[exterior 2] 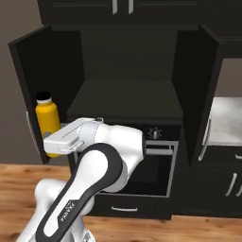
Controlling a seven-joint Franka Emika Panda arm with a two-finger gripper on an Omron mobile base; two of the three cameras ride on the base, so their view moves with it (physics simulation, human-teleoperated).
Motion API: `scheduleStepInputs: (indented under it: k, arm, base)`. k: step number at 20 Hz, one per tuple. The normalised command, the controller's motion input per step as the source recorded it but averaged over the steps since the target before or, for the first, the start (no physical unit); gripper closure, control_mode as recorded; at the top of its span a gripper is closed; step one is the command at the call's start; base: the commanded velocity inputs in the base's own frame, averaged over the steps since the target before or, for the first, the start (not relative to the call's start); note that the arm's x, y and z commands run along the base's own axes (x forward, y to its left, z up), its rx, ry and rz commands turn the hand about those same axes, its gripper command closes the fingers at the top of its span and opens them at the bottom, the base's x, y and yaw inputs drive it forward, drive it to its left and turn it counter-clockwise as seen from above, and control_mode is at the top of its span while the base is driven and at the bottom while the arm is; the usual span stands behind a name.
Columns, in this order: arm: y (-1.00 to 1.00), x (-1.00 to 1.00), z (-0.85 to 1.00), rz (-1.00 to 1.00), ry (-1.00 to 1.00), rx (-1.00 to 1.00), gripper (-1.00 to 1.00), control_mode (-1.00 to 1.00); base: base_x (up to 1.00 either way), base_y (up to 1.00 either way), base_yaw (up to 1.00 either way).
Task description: Pick the water bottle from the counter and place it in the open cabinet.
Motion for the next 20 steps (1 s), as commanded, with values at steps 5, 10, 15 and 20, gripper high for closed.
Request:
scheduleStepInputs:
  k: [5, 10, 15, 20]
  arm:
    - [0.00, 0.00, 0.00, 0.00, 0.00, 0.00, 1.00, 1.00]
    - [0.00, 0.00, 0.00, 0.00, 0.00, 0.00, 1.00, 1.00]
    - [0.00, 0.00, 0.00, 0.00, 0.00, 0.00, 1.00, 1.00]
    - [0.00, 0.00, 0.00, 0.00, 0.00, 0.00, 1.00, 1.00]
  base:
    - [0.30, -0.13, 0.13]
    - [0.28, -0.18, 0.14]
    - [0.24, -0.32, 0.18]
    - [0.23, -0.41, 0.20]
